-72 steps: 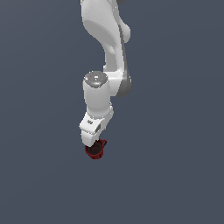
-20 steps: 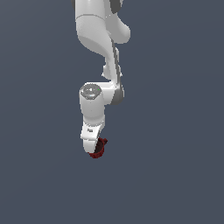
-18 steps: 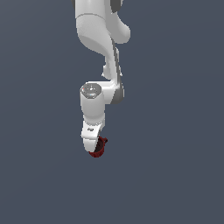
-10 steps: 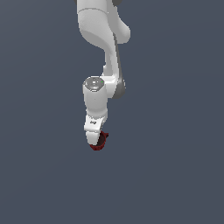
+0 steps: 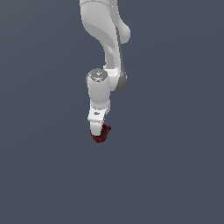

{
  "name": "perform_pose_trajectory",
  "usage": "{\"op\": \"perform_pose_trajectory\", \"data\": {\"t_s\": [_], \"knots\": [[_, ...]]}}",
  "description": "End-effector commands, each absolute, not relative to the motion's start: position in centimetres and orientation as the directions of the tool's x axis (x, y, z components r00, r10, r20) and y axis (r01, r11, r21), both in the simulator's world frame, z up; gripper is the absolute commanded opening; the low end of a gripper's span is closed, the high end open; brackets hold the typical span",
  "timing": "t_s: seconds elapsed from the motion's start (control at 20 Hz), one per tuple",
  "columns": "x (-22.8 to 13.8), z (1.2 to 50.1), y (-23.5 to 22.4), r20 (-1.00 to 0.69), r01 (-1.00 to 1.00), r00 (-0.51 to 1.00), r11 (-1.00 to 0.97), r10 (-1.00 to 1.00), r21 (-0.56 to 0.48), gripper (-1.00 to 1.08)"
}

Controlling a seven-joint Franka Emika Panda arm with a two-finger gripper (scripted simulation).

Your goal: Pick up the object and move it to a goal position.

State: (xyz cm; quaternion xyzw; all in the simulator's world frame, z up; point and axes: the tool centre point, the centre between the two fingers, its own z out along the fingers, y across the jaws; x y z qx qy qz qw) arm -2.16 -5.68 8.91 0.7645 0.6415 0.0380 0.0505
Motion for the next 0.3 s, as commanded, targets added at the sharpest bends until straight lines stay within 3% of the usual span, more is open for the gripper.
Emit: {"op": "perform_pose_trajectory", "data": {"t_s": [0.0,0.25], "knots": [[-2.64,9.22,-5.51,-0.007,0.977,0.174,-0.172,0.985,0.130,-1.00],[-3.03,9.34,-5.37,-0.007,0.977,0.174,-0.172,0.985,0.130,-1.00]]}}
